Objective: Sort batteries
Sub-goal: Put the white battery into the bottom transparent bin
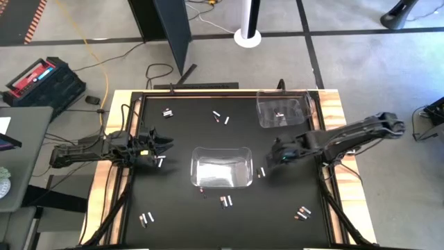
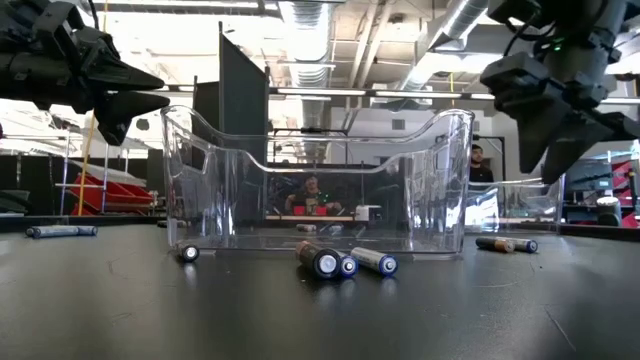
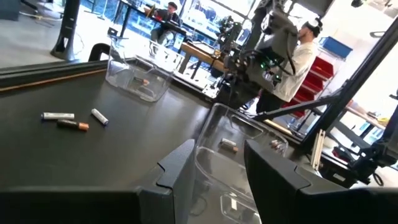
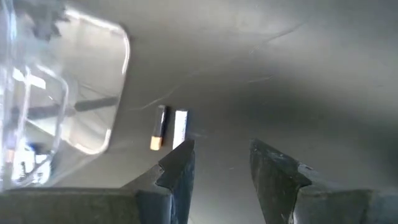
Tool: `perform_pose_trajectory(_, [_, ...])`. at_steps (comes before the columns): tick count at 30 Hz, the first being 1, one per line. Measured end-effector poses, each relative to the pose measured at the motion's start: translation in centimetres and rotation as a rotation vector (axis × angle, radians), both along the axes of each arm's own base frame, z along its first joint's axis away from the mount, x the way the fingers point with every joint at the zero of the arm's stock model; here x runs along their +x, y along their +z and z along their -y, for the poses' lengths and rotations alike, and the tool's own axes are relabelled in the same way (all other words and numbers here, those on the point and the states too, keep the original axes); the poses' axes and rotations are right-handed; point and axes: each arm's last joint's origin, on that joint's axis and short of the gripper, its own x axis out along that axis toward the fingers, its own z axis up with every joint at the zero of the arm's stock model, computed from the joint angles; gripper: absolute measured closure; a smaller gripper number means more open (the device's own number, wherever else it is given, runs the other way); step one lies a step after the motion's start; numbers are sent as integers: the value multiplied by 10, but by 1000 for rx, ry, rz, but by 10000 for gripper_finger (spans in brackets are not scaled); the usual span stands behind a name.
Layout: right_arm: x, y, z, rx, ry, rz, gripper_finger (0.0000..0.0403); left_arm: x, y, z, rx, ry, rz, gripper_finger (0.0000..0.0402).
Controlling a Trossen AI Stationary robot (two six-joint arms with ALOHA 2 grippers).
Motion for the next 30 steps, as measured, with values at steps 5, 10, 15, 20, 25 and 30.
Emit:
perform_pose_trajectory(5, [23,-9,-16,-10,36,-68,235,0,0,0,11,5,-2,269])
perform_pose_trajectory(10, [41,-22,-29,-38,113,-111,235,0,0,0,12,7,-2,269])
perform_pose_trajectory(15, [50,-39,-38,-97,186,-128,235,0,0,0,12,7,-3,269])
perform_pose_trajectory(20, [56,-50,-47,-156,202,-116,235,0,0,0,12,7,-6,269])
perform_pose_trajectory(25, [58,-61,-50,-182,206,-139,235,0,0,0,12,8,-6,269])
perform_pose_trajectory(30, [60,-67,-51,-195,192,-156,235,0,0,0,13,7,-7,269])
